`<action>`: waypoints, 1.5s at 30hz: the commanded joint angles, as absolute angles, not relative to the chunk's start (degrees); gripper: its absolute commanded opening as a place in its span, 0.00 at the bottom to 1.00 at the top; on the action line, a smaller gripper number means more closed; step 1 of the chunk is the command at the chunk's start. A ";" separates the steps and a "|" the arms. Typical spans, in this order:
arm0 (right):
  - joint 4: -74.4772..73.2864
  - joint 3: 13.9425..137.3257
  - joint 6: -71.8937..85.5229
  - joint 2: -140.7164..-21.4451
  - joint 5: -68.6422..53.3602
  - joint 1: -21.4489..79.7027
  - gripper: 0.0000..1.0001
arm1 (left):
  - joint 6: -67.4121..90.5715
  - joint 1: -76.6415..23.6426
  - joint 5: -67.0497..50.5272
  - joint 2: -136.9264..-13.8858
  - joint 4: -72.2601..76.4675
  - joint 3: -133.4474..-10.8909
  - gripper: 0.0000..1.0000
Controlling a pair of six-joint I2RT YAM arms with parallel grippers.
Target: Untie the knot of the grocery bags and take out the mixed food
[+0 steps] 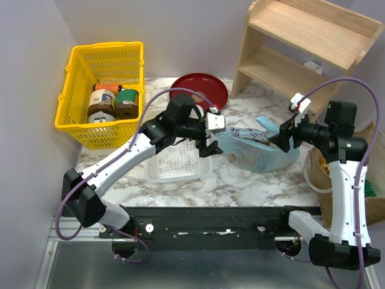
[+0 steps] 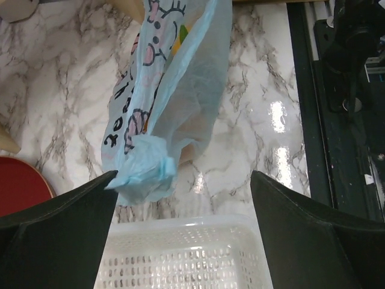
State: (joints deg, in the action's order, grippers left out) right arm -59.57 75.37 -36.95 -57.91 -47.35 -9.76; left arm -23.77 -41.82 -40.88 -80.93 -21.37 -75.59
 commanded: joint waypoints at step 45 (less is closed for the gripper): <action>-60.63 76.64 -34.78 -50.26 -43.94 -1.68 0.59 | -23.83 -38.50 -48.86 -86.30 -28.05 -81.28 0.00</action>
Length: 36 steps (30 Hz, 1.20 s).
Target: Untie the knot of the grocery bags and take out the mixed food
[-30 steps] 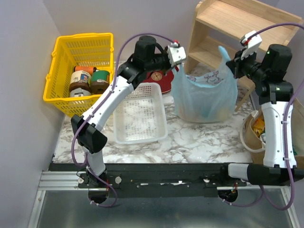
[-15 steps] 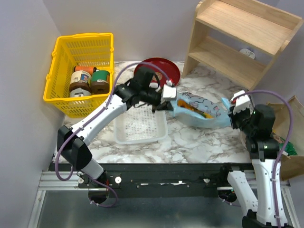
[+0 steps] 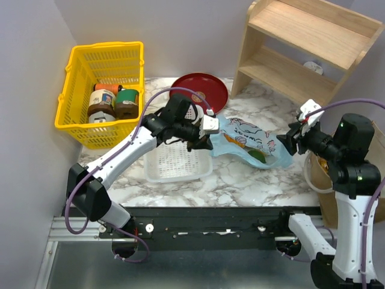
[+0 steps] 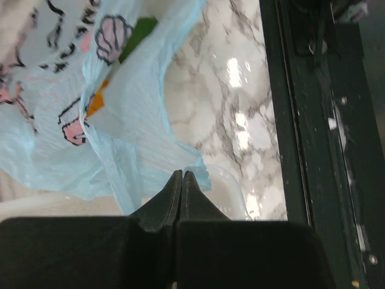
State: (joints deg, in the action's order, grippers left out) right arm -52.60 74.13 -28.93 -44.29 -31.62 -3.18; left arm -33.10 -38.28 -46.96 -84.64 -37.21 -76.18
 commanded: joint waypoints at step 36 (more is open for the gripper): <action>-41.65 40.26 -39.04 -60.82 -28.47 37.78 0.15 | -19.42 -36.91 -44.57 -82.80 -25.49 -76.47 0.05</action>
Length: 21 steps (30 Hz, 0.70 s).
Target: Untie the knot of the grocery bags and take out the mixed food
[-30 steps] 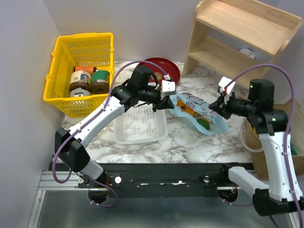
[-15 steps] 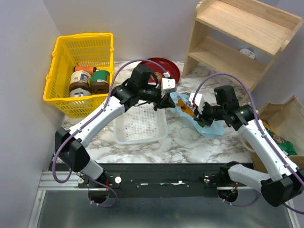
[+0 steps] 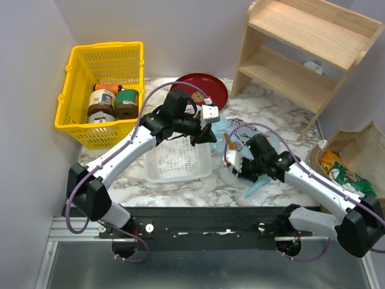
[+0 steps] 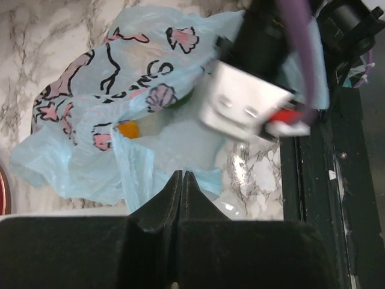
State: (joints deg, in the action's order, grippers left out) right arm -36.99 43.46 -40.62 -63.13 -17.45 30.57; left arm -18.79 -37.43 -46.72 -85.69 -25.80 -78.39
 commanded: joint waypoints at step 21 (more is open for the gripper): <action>-37.51 48.25 -39.28 -61.79 -14.47 16.96 0.31 | -17.58 -36.74 -43.33 -81.30 -23.03 -71.28 0.14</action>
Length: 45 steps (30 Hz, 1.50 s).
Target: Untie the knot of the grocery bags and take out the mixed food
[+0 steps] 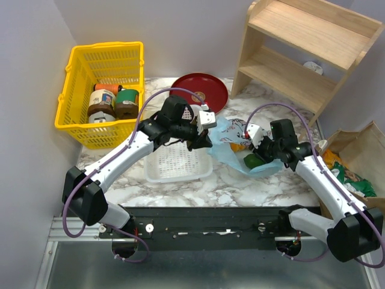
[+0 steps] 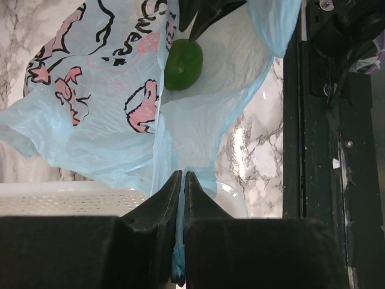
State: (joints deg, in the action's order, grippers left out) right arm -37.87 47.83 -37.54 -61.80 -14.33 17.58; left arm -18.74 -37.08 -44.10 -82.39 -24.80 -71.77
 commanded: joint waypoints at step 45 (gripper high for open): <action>-54.00 66.69 -49.92 -79.21 -11.28 16.17 0.38 | -17.05 -36.12 -41.05 -86.31 -22.15 -73.04 0.53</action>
